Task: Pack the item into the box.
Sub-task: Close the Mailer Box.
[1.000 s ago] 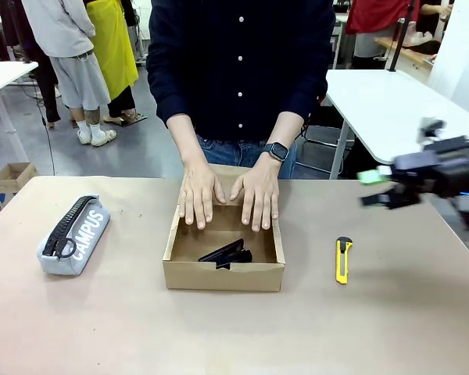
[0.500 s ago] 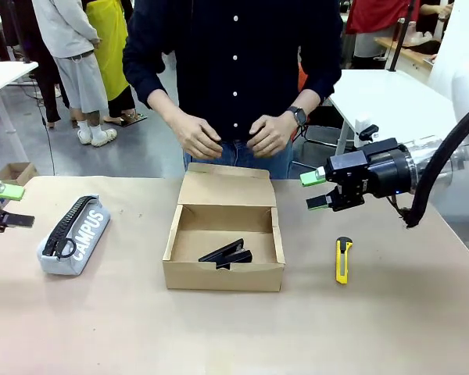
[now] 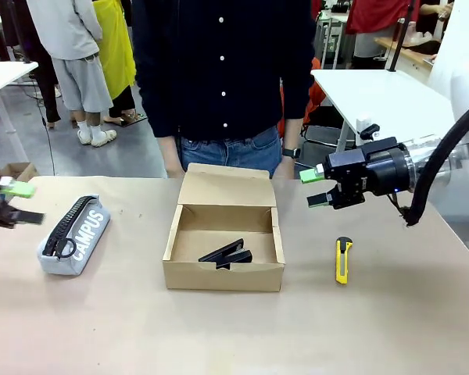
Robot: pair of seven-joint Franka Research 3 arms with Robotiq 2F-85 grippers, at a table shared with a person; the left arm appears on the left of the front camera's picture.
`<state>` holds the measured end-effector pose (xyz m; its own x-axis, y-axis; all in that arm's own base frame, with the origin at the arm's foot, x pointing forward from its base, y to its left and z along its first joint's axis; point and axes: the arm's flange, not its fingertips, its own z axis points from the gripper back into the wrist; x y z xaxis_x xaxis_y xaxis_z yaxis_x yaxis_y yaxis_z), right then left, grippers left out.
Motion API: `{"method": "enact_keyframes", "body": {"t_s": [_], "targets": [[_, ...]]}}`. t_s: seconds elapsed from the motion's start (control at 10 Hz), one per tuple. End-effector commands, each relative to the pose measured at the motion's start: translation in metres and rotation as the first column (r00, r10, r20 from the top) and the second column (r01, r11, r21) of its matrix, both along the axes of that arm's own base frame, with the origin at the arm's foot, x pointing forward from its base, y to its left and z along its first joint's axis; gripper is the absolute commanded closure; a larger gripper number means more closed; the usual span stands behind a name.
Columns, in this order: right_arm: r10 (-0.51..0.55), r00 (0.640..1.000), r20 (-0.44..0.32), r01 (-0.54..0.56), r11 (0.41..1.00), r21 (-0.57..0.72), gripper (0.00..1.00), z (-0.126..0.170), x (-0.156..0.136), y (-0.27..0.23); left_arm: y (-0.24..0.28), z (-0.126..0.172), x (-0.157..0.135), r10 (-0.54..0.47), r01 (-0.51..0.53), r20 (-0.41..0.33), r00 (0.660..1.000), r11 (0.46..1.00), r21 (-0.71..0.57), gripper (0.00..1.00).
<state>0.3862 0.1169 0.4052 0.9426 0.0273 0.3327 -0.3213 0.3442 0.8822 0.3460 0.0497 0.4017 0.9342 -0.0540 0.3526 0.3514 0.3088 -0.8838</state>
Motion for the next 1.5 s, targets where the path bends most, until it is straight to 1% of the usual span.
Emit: {"method": "enact_keyframes", "body": {"t_s": [0.0, 0.1, 0.2, 0.3, 0.4, 0.5, 0.6, 0.7, 0.8, 0.9, 1.0, 1.1, 1.2, 1.3, 1.4], "targets": [[-0.215, 0.976, -0.04, 0.216, 0.976, 0.018, 0.0, -0.004, 0.039, 0.014, -0.062, 0.012, 0.061, -0.06, 0.061, -0.127, 0.99, 0.998, 0.003, 0.0], [-0.271, 0.96, -0.075, 0.272, 0.962, 0.012, 0.0, -0.013, 0.055, 0.015, -0.084, 0.009, 0.084, -0.085, 0.085, -0.185, 0.979, 0.996, -0.004, 0.0], [-0.253, 0.962, -0.103, 0.257, 0.966, 0.027, 0.0, -0.025, 0.073, 0.019, -0.101, 0.002, 0.105, -0.077, 0.085, -0.252, 0.965, 0.996, 0.019, 0.0], [-0.288, 0.95, -0.123, 0.293, 0.956, 0.025, 0.0, -0.038, 0.091, 0.024, -0.115, -0.007, 0.124, -0.075, 0.079, -0.306, 0.949, 0.997, 0.0, 0.0], [-0.286, 0.946, -0.15, 0.296, 0.954, 0.045, 0.0, -0.055, 0.109, 0.029, -0.127, -0.02, 0.141, -0.06, 0.056, -0.35, 0.935, 0.998, -0.021, 0.0], [-0.301, 0.937, -0.176, 0.312, 0.949, 0.036, 0.0, -0.07, 0.12, 0.03, -0.136, -0.035, 0.15, -0.03, 0.022, -0.357, 0.934, 0.999, -0.025, 0.0], [-0.3, 0.928, -0.219, 0.317, 0.947, 0.045, 0.0, -0.084, 0.13, 0.03, -0.145, -0.053, 0.157, 0.024, -0.032, -0.366, 0.93, 0.999, -0.016, 0.0], [-0.307, 0.923, -0.231, 0.324, 0.945, 0.037, 0.0, -0.09, 0.133, 0.03, -0.148, -0.063, 0.161, 0.046, -0.054, -0.376, 0.926, 0.998, -0.013, 0.0], [-0.329, 0.915, -0.236, 0.342, 0.94, 0.015, 0.0, -0.094, 0.136, 0.03, -0.15, -0.07, 0.166, 0.063, -0.09, -0.392, 0.918, 0.995, -0.052, 0.0], [-0.359, 0.896, -0.26, 0.359, 0.932, -0.049, 0.0, -0.094, 0.134, 0.024, -0.137, -0.065, 0.16, 0.008, -0.009, -0.378, 0.926, 1.0, -0.002, 0.0], [-0.287, 0.93, -0.231, 0.3, 0.954, 0.02, 0.0, -0.101, 0.132, 0.026, -0.137, -0.065, 0.16, 0.008, -0.009, -0.378, 0.926, 1.0, -0.002, 0.0], [-0.287, 0.93, -0.231, 0.3, 0.954, 0.02, 0.0, -0.101, 0.132, 0.026, -0.137, -0.065, 0.16, 0.008, -0.009, -0.378, 0.926, 1.0, -0.002, 0.0], [-0.311, 0.921, -0.236, 0.32, 0.948, -0.001, 0.0, -0.104, 0.133, 0.021, -0.141, -0.075, 0.163, 0.034, -0.041, -0.392, 0.92, 0.999, -0.01, 0.0], [-0.317, 0.916, -0.245, 0.322, 0.947, -0.023, 0.0, -0.102, 0.144, 0.032, -0.161, -0.084, 0.174, 0.076, -0.078, -0.375, 0.924, 0.997, 0.011, 0.0], [-0.3, 0.92, -0.253, 0.304, 0.952, -0.024, 0.0, -0.109, 0.147, 0.036, -0.172, -0.094, 0.184, 0.055, -0.067, -0.401, 0.915, 0.998, -0.015, 0.0]]}}
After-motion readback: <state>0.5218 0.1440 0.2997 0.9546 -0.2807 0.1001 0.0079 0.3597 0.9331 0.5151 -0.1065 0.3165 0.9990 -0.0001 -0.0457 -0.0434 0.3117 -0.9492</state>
